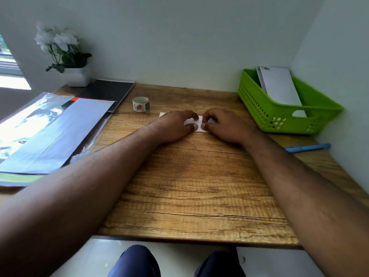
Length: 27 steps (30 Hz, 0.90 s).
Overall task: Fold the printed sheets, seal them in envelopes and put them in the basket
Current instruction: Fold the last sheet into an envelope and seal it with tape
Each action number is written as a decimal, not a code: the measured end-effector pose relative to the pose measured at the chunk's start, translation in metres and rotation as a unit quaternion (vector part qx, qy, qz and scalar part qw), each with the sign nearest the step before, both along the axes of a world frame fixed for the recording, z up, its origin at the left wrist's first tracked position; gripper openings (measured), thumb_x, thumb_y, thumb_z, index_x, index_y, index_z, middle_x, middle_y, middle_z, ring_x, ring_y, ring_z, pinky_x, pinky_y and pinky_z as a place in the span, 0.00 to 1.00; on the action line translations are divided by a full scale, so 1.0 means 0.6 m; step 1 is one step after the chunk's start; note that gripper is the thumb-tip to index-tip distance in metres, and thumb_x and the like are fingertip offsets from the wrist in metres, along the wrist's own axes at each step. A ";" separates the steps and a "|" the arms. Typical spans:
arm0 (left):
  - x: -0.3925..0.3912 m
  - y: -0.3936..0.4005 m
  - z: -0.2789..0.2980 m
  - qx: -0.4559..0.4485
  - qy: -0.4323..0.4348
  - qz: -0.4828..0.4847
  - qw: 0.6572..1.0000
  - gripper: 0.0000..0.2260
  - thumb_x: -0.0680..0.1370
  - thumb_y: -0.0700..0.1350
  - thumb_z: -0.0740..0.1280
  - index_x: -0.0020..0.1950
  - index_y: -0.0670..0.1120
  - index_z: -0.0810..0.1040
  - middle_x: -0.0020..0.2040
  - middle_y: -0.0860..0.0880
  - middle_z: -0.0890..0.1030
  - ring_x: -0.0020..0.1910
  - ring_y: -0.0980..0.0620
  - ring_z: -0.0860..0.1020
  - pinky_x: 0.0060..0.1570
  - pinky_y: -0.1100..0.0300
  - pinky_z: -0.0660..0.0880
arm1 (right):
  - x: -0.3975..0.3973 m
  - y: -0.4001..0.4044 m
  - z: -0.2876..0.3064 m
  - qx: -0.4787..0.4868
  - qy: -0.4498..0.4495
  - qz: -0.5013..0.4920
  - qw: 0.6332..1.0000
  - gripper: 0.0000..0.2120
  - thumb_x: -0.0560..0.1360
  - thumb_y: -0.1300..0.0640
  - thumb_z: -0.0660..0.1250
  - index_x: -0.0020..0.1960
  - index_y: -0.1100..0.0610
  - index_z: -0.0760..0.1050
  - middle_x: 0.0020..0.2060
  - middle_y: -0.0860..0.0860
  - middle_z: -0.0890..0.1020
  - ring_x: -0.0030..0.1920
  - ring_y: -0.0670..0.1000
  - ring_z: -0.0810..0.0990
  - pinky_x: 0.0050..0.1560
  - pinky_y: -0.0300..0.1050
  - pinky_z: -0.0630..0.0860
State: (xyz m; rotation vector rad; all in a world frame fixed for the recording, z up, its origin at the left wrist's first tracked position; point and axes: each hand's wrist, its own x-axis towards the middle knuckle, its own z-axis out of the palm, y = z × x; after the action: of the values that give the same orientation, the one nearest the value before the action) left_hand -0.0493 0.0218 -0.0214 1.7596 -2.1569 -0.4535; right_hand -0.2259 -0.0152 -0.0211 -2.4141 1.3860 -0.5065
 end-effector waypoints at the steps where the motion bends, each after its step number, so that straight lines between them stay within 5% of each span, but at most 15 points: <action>1: -0.001 -0.002 -0.003 0.018 -0.022 0.002 1.000 0.21 0.81 0.55 0.59 0.74 0.55 0.64 0.75 0.50 0.65 0.73 0.47 0.65 0.68 0.49 0.63 | 0.003 -0.001 -0.003 0.002 -0.015 -0.008 1.000 0.07 0.75 0.51 0.66 0.51 0.51 0.76 0.56 0.49 0.78 0.55 0.48 0.74 0.47 0.41 0.67; 5: -0.004 -0.008 -0.007 0.034 -0.142 -0.016 0.989 0.25 0.83 0.56 0.49 0.79 0.52 0.50 0.80 0.51 0.51 0.78 0.50 0.50 0.74 0.49 0.48 | 0.007 -0.004 -0.017 0.026 0.018 -0.002 0.999 0.16 0.78 0.48 0.60 0.65 0.50 0.70 0.65 0.51 0.74 0.65 0.52 0.72 0.57 0.44 0.68; 7: -0.007 -0.009 -0.008 0.042 -0.146 -0.012 0.988 0.25 0.83 0.56 0.47 0.80 0.52 0.47 0.80 0.52 0.49 0.78 0.50 0.48 0.74 0.49 0.45 | 0.011 -0.010 -0.025 0.007 0.113 0.027 0.993 0.23 0.81 0.47 0.53 0.74 0.51 0.58 0.74 0.52 0.63 0.74 0.53 0.61 0.72 0.50 0.60; 11: -0.010 -0.008 -0.005 0.062 -0.148 0.001 0.987 0.25 0.83 0.56 0.46 0.79 0.51 0.46 0.80 0.52 0.47 0.78 0.51 0.46 0.74 0.48 0.43 | 0.013 -0.015 -0.023 0.015 0.185 0.038 0.982 0.26 0.82 0.47 0.47 0.77 0.53 0.48 0.77 0.50 0.52 0.77 0.49 0.49 0.76 0.53 0.47; 18: -0.012 -0.007 -0.003 0.068 -0.144 0.029 0.987 0.25 0.83 0.56 0.46 0.79 0.50 0.48 0.80 0.51 0.49 0.78 0.51 0.48 0.76 0.44 0.45 | 0.019 -0.005 -0.017 0.001 0.097 -0.013 0.995 0.21 0.82 0.50 0.50 0.74 0.51 0.60 0.75 0.52 0.63 0.74 0.53 0.60 0.75 0.51 0.55; 27: 0.036 0.017 -0.004 0.099 -0.133 0.102 0.981 0.26 0.83 0.56 0.48 0.79 0.49 0.48 0.80 0.49 0.49 0.78 0.47 0.48 0.75 0.45 0.47 | -0.009 0.006 -0.014 -0.052 0.184 -0.124 0.974 0.20 0.82 0.51 0.48 0.70 0.54 0.68 0.68 0.56 0.72 0.67 0.58 0.71 0.72 0.55 0.58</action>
State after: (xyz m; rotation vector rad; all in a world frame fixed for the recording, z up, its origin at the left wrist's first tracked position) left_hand -0.0276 0.0323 -0.0240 2.2392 -2.1299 -0.4113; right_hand -0.2314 -0.0117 -0.0297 -2.5227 1.8747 -0.1945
